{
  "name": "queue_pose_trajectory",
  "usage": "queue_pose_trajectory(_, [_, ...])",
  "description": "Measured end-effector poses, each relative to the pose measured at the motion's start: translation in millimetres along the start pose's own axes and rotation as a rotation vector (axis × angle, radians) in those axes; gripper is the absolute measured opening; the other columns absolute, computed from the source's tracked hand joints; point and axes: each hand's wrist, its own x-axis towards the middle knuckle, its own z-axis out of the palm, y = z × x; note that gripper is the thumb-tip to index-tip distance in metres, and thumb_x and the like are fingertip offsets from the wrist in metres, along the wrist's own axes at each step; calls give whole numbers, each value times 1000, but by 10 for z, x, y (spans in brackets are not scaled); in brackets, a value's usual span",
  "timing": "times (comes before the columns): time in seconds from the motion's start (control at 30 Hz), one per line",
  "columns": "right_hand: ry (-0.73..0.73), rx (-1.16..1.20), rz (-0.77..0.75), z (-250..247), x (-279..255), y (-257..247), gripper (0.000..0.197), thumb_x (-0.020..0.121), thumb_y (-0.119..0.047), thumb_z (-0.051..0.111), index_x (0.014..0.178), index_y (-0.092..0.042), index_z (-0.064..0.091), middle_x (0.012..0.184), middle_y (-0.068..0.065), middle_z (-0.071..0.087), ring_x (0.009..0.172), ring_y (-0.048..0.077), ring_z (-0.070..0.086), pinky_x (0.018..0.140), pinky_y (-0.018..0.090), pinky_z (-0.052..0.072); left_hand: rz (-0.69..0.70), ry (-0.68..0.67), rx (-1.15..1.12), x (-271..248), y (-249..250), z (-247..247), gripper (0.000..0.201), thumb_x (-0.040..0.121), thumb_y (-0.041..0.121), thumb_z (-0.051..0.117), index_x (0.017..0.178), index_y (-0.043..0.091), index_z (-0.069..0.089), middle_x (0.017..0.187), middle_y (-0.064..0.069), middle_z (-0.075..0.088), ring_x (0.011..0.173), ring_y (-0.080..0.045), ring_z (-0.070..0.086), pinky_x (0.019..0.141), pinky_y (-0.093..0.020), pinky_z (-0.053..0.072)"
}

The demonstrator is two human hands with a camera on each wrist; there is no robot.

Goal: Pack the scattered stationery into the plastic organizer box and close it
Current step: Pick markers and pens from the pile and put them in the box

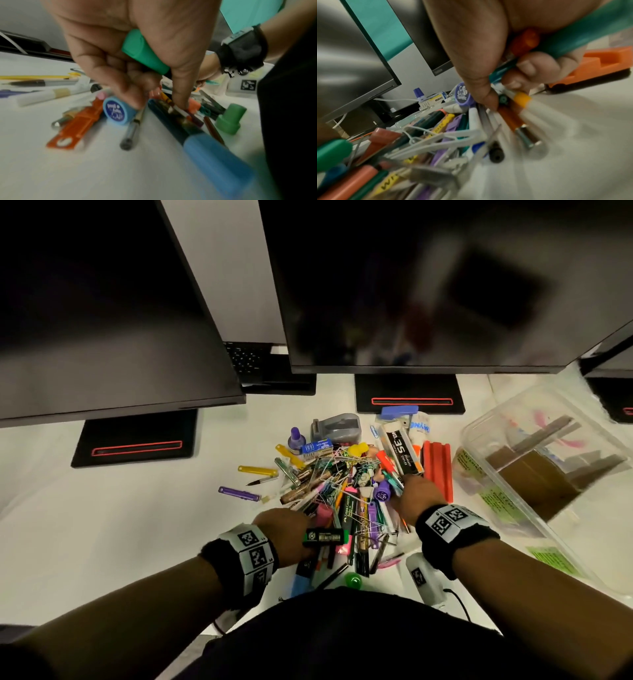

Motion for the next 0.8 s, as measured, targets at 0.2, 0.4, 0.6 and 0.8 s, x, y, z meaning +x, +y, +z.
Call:
queue_pose_trajectory(0.2, [-41,67,-35,-40,-36,76,32,90,-27,57,114,-6,57,112,16,65,95,30,63,72,27,45,-20,3,87,89,54,221,40,85,39,58,122,25,48,107,-6,67,99,-26,65,79,-32,51])
queue_pose_trajectory(0.4, [-76,290,-7,-151,-102,151,21,85,-37,57,76,-19,53,93,14,71,85,29,67,70,29,49,-27,11,-11,167,11,203,44,82,19,54,125,19,50,113,-9,65,103,-29,63,84,-35,54])
queue_pose_trajectory(0.6, [-113,255,21,-157,-171,202,35,93,-39,47,80,-10,62,83,9,66,78,27,61,52,23,36,-55,127,-268,167,-56,90,29,79,14,56,104,16,41,101,-9,59,99,-32,60,74,-32,45])
queue_pose_trajectory(0.8, [-158,319,85,-209,-272,184,27,94,-20,48,106,-3,65,105,16,68,100,27,63,85,27,49,-59,330,-333,231,5,-39,51,86,24,56,131,17,33,107,-11,66,93,-29,65,75,-31,51])
